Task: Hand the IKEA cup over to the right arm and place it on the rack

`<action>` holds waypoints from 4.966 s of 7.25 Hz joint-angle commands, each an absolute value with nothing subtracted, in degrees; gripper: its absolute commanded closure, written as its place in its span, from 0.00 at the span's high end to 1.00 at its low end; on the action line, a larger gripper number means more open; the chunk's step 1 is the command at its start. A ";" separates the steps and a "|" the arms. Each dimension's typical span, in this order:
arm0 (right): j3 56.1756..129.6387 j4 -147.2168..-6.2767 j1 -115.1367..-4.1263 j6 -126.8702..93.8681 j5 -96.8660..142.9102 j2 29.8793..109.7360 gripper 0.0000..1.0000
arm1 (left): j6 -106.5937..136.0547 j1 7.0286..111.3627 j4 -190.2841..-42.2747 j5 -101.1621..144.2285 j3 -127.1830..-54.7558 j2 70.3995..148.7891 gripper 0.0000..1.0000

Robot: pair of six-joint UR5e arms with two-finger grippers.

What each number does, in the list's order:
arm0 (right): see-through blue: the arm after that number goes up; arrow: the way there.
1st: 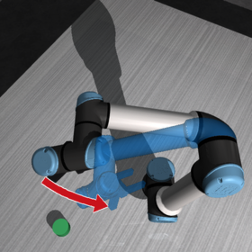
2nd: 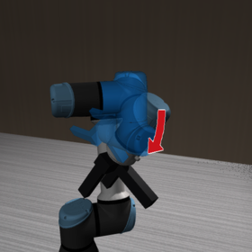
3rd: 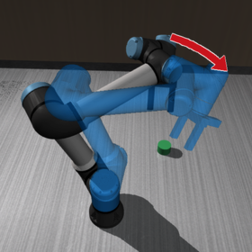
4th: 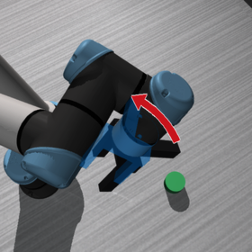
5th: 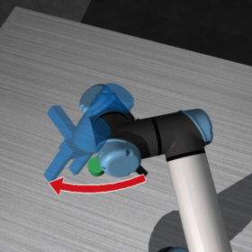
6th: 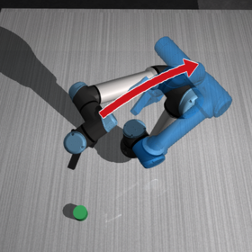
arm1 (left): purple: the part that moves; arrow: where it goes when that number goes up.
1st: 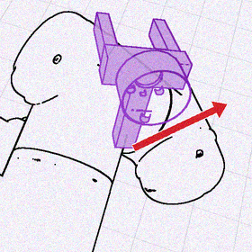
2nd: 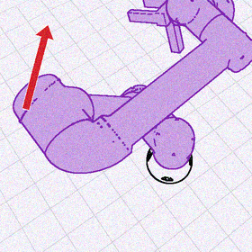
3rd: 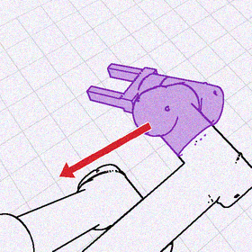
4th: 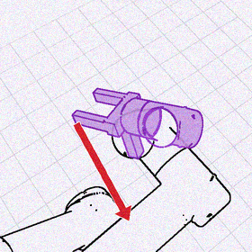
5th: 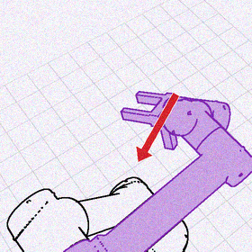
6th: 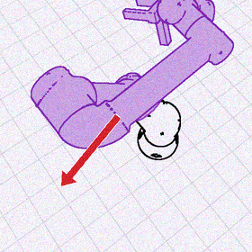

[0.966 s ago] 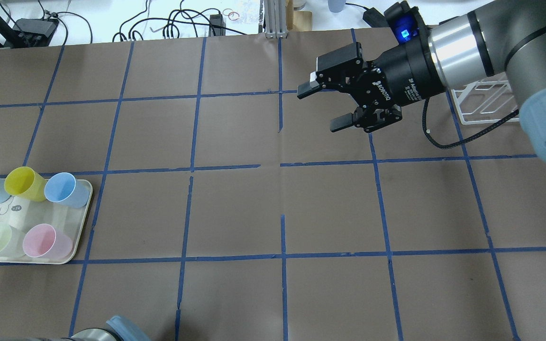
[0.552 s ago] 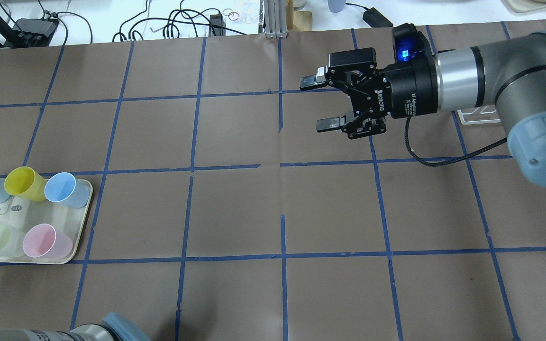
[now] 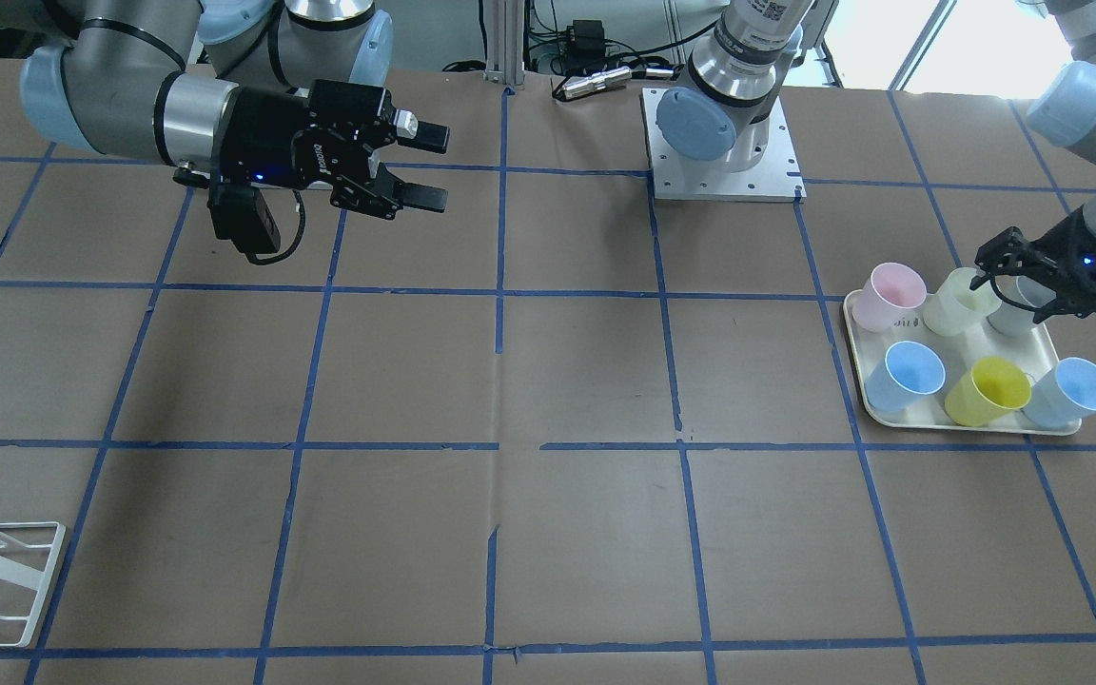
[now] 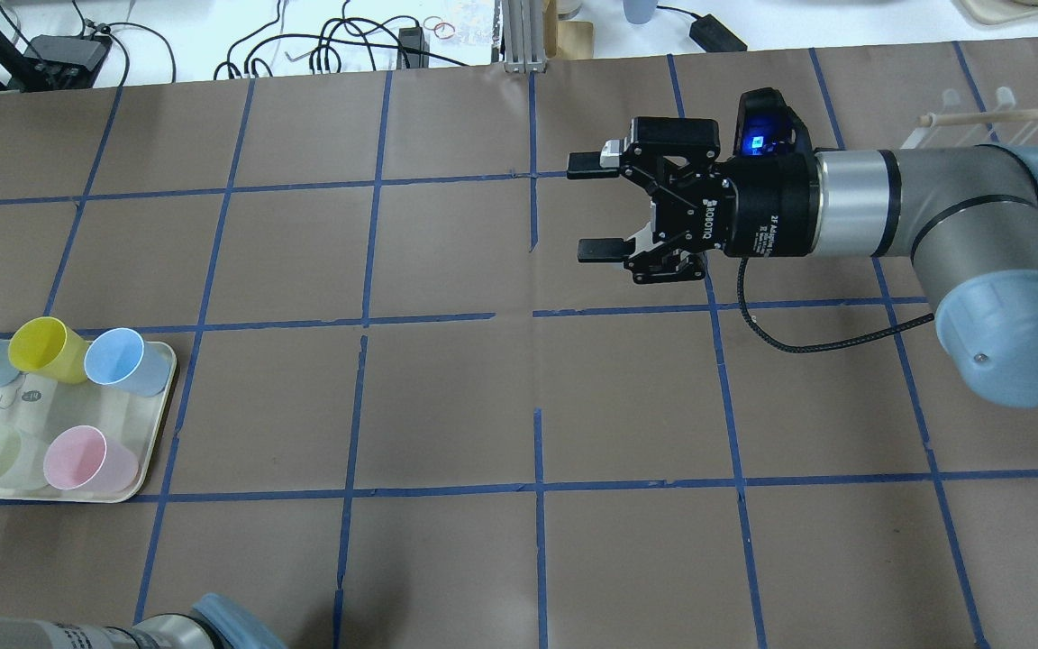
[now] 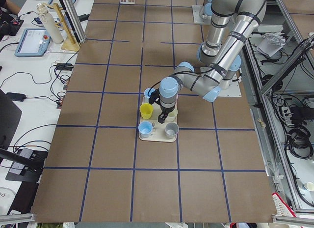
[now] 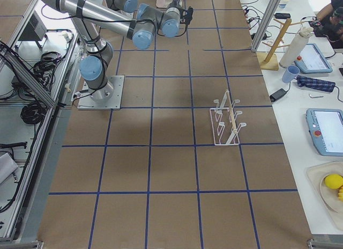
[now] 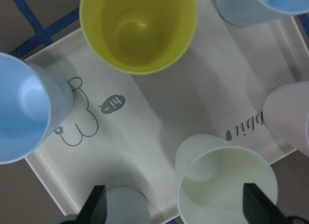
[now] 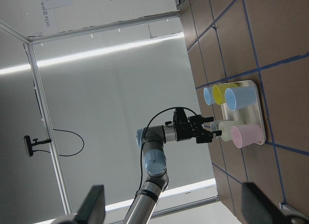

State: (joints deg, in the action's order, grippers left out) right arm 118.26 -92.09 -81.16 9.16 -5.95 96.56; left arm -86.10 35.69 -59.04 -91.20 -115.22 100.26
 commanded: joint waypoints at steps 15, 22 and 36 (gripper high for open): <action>121.73 -92.11 -81.47 17.23 3.43 95.54 1.00 | -86.22 36.12 -73.94 -87.64 -109.10 95.90 0.00; 121.73 -92.28 -81.47 17.31 3.43 94.75 1.00 | -72.16 52.88 -117.04 -57.43 -100.28 89.48 0.00; 122.25 -89.38 -81.39 16.96 2.11 94.92 1.00 | -65.48 83.84 -126.39 -5.64 -114.43 87.27 0.00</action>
